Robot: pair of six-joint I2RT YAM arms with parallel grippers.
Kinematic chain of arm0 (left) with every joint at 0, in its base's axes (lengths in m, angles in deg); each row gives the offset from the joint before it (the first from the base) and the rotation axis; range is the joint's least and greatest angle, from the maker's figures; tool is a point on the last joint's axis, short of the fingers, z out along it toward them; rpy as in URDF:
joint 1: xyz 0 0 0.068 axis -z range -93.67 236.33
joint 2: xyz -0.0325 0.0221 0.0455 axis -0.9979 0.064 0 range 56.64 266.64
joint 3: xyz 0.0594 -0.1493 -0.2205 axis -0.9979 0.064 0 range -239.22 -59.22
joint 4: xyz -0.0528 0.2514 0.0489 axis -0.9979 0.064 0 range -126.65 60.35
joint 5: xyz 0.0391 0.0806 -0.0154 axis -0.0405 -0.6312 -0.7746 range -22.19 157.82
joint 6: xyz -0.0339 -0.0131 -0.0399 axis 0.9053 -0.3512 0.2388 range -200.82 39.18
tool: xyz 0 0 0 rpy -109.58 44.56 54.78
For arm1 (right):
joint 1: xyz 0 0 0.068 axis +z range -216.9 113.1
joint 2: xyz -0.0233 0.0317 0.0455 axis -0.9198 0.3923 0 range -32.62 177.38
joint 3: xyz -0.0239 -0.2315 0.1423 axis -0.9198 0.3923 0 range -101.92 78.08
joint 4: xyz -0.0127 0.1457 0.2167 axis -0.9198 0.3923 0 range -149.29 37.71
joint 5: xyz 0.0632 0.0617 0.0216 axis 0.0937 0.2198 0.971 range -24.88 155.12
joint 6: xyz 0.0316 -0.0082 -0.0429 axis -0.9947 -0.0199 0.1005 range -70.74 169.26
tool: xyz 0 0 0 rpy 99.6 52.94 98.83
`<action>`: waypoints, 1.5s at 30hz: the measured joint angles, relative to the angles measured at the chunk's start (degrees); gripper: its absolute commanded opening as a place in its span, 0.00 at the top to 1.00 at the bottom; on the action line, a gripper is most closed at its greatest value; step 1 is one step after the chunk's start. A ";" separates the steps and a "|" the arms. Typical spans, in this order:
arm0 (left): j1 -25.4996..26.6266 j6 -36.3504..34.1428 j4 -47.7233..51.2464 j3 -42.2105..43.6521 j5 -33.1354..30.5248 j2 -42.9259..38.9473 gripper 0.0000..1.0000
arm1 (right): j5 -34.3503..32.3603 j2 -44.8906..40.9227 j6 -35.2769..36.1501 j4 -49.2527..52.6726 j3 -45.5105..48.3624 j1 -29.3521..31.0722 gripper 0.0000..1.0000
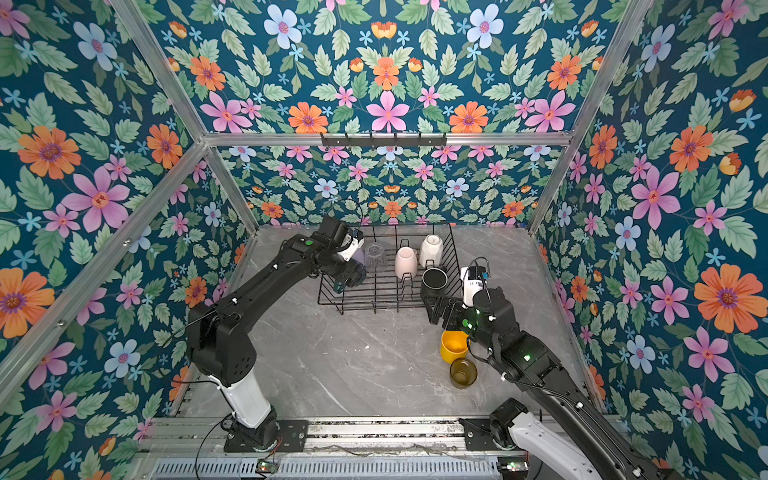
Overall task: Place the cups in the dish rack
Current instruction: 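Lower the green mug upside down into the rack beside the lilac cup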
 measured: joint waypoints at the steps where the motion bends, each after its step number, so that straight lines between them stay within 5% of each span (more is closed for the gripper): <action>1: 0.00 0.00 0.00 0.00 -0.02 0.55 1.00 | 0.00 -0.09 0.09 -0.04 0.11 0.00 0.03; 21: -0.02 -0.09 -2.49 0.52 -3.30 9.40 0.94 | 0.15 -0.09 0.35 0.15 1.01 -0.15 0.03; 30: -0.09 1.27 -4.55 0.87 -4.00 10.93 0.45 | 0.42 0.02 0.50 0.13 1.01 -0.22 0.03; 45: -0.11 1.49 -5.01 0.85 -4.90 11.06 0.05 | 0.90 0.83 0.50 -0.90 0.98 -0.22 0.03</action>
